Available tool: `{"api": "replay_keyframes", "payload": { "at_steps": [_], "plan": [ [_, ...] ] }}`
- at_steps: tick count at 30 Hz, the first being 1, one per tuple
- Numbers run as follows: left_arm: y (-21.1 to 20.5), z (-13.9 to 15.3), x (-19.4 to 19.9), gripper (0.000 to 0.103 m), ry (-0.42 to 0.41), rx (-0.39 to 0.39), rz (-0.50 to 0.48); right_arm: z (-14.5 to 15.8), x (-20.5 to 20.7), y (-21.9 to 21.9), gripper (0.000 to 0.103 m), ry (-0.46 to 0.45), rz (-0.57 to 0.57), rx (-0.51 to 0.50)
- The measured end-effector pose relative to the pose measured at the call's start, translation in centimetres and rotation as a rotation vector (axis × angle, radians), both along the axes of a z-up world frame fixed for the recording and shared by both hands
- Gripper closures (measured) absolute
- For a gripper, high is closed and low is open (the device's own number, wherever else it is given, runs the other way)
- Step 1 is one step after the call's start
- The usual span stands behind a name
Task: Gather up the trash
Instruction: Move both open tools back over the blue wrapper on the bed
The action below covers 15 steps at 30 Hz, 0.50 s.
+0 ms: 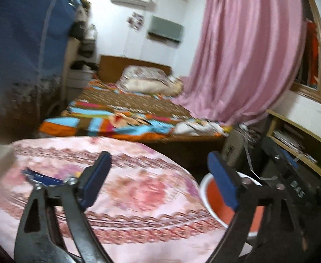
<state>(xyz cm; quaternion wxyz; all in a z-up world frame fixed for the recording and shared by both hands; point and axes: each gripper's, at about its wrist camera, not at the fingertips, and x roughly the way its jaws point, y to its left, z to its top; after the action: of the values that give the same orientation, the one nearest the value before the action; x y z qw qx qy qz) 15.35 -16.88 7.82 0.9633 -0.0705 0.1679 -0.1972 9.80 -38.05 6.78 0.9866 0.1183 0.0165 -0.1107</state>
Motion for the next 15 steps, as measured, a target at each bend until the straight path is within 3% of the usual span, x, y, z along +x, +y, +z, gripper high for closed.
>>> {"api": "replay_keyframes", "payload": {
  "at_steps": [2, 7, 15],
  "plan": [
    [1.3, 0.2, -0.4, 0.011, -0.059, 0.007, 0.071, 0.2, -0.2, 1.2, 0.000, -0.042, -0.011, -0.019],
    [4.0, 0.8, -0.9, 0.011, -0.148, 0.043, 0.166, 0.7, 0.1, 3.3, 0.000, -0.102, 0.028, -0.057],
    [9.9, 0.0, -0.2, 0.011, -0.126, 0.025, 0.283, 0.4, 2.2, 7.8, 0.000, -0.087, 0.103, -0.131]
  ]
}}
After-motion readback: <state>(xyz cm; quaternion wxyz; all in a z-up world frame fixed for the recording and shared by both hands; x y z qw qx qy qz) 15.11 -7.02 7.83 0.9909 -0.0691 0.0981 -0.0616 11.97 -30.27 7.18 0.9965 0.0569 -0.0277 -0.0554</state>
